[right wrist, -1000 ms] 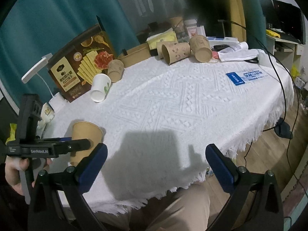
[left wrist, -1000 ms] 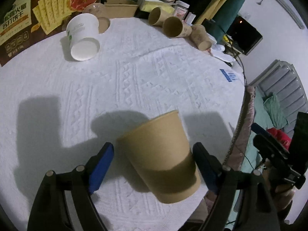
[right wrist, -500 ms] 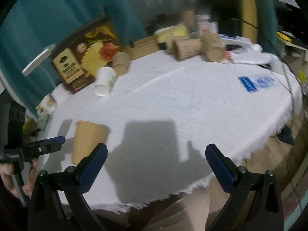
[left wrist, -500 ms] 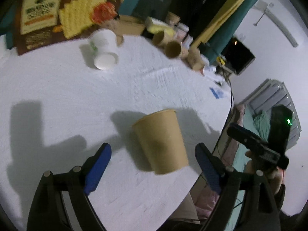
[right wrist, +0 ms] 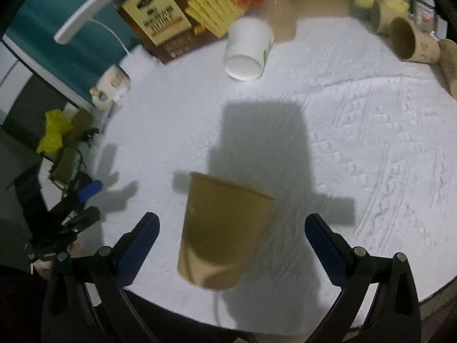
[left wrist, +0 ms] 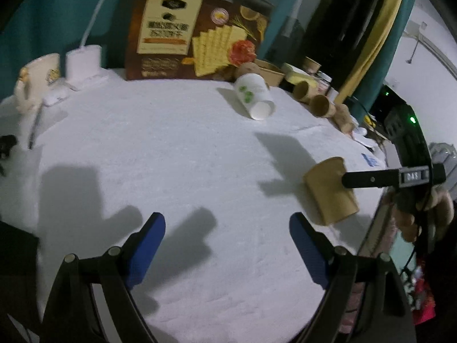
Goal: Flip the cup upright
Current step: 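Lift the brown kraft cup with the right gripper and turn it upright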
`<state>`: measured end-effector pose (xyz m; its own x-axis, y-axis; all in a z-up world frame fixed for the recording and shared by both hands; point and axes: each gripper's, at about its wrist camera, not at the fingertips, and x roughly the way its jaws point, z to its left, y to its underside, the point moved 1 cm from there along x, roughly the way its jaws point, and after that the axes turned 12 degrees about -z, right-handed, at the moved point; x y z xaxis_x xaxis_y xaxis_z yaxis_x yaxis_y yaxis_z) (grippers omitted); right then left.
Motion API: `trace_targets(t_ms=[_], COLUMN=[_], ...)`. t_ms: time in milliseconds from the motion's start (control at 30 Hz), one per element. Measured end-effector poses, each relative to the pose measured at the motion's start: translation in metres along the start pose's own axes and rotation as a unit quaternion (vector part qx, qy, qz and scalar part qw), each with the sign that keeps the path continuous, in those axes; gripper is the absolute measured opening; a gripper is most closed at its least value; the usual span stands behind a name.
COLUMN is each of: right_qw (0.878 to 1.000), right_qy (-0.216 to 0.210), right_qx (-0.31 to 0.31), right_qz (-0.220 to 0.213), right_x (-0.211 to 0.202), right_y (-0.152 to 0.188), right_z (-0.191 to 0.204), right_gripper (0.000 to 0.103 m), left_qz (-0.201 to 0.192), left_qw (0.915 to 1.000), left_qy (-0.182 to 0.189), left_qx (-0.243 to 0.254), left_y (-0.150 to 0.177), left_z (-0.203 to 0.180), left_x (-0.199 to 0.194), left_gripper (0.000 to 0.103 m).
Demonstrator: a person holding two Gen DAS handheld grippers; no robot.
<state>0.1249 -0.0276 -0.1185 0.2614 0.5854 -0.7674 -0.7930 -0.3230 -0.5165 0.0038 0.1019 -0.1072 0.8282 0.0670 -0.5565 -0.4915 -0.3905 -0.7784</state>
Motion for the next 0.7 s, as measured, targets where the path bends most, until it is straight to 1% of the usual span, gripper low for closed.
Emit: trace_targets(t_ms=[133,300,400,433,467,500,633,700], right_qw=[1.0,0.999,0.998,0.998,0.998,0.998,0.999,0.999], right_qy=[-0.004,-0.003,-0.009,-0.014,-0.018,-0.019,-0.011,0.001], right_qx=[0.002,-0.001,-0.007,-0.007,-0.007,-0.009,-0.028,-0.046], right_qz=[0.023,0.045,0.054,0.053,0.053,0.053,0.033,0.007], right_x=[0.017,0.034,0.04,0.041,0.042,0.044,0.042,0.036], right_y=[-0.006,-0.009,-0.009,-0.01,-0.012,-0.014,-0.02,-0.025], right_z=[0.0,0.002,0.006,0.007,0.009,0.01,0.02,0.026], right_gripper=[0.101,0.101,0.093,0.083,0.076,0.065,0.065,0.065], left_qz=[-0.007,-0.011,-0.018,-0.019,-0.021,-0.022,-0.024,-0.026], left_qw=[1.0,0.9998,0.9988,0.9985,0.9984,0.9983,0.9981,0.998], left_qy=[-0.003,-0.005,-0.014,-0.014,-0.012,-0.012,-0.006,-0.007], left_qx=[-0.001,0.017,0.044,0.049,0.052,0.053,0.056,0.058], left_y=[0.003,0.004,0.002,0.002,0.001,0.0,-0.003,-0.005], left_z=[0.011,0.013,0.006,0.005,0.003,0.002,-0.001,-0.002], left_x=[-0.002,-0.002,-0.001,-0.002,-0.001,-0.001,0.0,0.0], left_gripper=[0.089,0.089,0.089,0.089,0.089,0.089,0.089,0.089])
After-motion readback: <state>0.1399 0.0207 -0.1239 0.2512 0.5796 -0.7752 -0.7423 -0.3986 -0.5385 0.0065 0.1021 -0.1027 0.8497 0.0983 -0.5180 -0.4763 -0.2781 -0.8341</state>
